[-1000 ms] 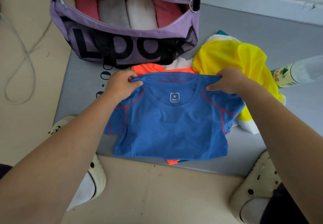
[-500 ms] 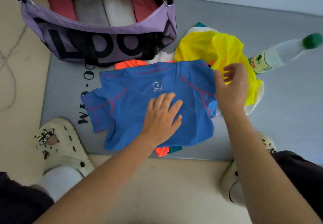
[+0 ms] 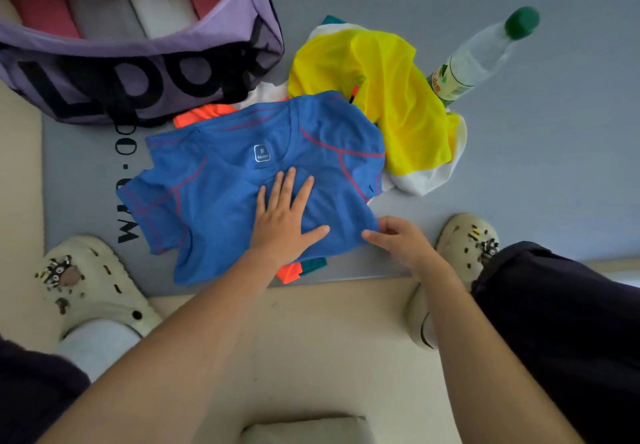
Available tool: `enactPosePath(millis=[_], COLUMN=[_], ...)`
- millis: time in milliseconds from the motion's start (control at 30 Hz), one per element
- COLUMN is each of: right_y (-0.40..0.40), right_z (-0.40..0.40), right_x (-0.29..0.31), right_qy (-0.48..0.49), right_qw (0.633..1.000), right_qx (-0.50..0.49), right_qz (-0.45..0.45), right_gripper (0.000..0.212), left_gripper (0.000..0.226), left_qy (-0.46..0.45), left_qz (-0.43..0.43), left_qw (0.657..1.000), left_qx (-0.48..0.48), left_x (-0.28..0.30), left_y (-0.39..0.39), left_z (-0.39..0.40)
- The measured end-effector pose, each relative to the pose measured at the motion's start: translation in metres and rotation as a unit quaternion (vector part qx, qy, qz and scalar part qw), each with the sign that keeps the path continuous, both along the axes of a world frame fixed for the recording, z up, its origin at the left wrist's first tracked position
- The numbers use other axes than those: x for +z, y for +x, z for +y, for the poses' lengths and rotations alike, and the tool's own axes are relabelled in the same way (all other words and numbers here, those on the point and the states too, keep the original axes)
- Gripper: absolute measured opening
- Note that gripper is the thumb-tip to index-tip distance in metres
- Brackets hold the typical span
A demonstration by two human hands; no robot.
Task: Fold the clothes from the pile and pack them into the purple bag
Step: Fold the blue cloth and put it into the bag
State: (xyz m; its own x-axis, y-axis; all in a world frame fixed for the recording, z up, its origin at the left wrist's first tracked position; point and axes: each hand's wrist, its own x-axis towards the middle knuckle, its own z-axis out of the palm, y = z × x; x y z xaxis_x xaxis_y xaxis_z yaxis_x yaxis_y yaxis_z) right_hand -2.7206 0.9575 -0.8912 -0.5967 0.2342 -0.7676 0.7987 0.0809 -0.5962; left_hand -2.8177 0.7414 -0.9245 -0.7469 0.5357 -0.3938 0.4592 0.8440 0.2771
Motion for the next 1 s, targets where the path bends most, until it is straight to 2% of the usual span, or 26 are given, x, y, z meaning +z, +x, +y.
enactPosePath(millis=[67,133,167,233,300,333,400,467,533,567,600,700,767,833,867,933,1000], right_y=[0.001,0.001,0.003,0.008,0.012,0.013,0.014,0.015,0.01,0.005,-0.003,-0.038,-0.066,-0.093,-0.105,-0.124,-0.132], right_z=[0.006,0.012,0.015,0.02,0.024,0.024,0.021,0.016,0.015,0.015,0.016,0.02,0.024,0.025,0.025,0.027,0.031], right_x=[0.001,0.004,0.006,0.009,0.012,0.013,0.01,0.008,0.007,0.009,0.012,0.029,0.04,0.048,0.048,0.047,0.046], right_qy=[0.008,0.017,0.0,-0.103,-0.208,-0.222,-0.182,-0.076,0.031,0.071,0.103,0.173,0.198,0.176,0.162,0.178,0.254], right_qw=[0.997,0.995,0.997,0.992,0.963,0.954,0.963,0.989,0.994,0.993,0.991,0.976,0.963,0.962,0.968,0.977,0.943], right_qx=[0.072,0.083,0.056,-0.054,-0.167,-0.199,-0.197,-0.105,-0.025,-0.023,-0.039,-0.108,-0.108,-0.081,-0.053,0.063,0.214], right_qz=[-0.023,-0.048,-0.052,-0.041,-0.023,-0.021,-0.037,-0.075,-0.102,-0.097,-0.072,0.074,0.151,0.191,0.183,0.1,-0.005], right_gripper=[0.016,0.028,0.029,0.024,0.022,0.023,0.028,0.032,0.033,0.032,0.031,0.022,0.019,0.023,0.028,0.033,0.028], left_gripper=[0.099,0.1,0.101,0.102,0.103,0.104,0.105,0.107,0.108,0.108,0.106,0.09,0.079,0.075,0.074,0.075,0.075], left_qy=[-0.003,-0.008,-0.011,-0.012,-0.01,-0.01,-0.011,-0.011,-0.013,-0.014,-0.016,-0.001,0.014,0.014,0.012,0.006,0.006], left_qz=[0.0,-0.003,-0.006,-0.015,-0.023,-0.026,-0.026,-0.026,-0.025,-0.026,-0.027,-0.036,-0.038,-0.032,-0.03,-0.033,-0.037], left_qw=[1.0,1.0,1.0,1.0,1.0,1.0,1.0,1.0,1.0,0.999,0.999,0.999,0.999,0.999,0.999,0.999,0.999], left_qx=[-0.006,-0.014,-0.015,-0.013,-0.01,-0.009,-0.009,-0.011,-0.013,-0.012,-0.009,0.015,0.031,0.033,0.032,0.029,0.027], left_x=[0.001,0.002,0.002,0.002,0.002,0.002,0.002,0.001,0.0,0.0,0.0,-0.001,-0.001,0.0,0.0,0.0,0.0], left_y=[-0.002,-0.004,-0.004,-0.005,-0.004,-0.004,-0.005,-0.004,-0.004,-0.004,-0.004,-0.004,-0.003,-0.001,-0.001,-0.001,-0.001], left_z=[0.0,0.0,-0.001,-0.001,-0.001,0.0,0.0,0.0,0.0,0.0,0.0,0.002,0.004,0.005,0.005,0.005,0.005])
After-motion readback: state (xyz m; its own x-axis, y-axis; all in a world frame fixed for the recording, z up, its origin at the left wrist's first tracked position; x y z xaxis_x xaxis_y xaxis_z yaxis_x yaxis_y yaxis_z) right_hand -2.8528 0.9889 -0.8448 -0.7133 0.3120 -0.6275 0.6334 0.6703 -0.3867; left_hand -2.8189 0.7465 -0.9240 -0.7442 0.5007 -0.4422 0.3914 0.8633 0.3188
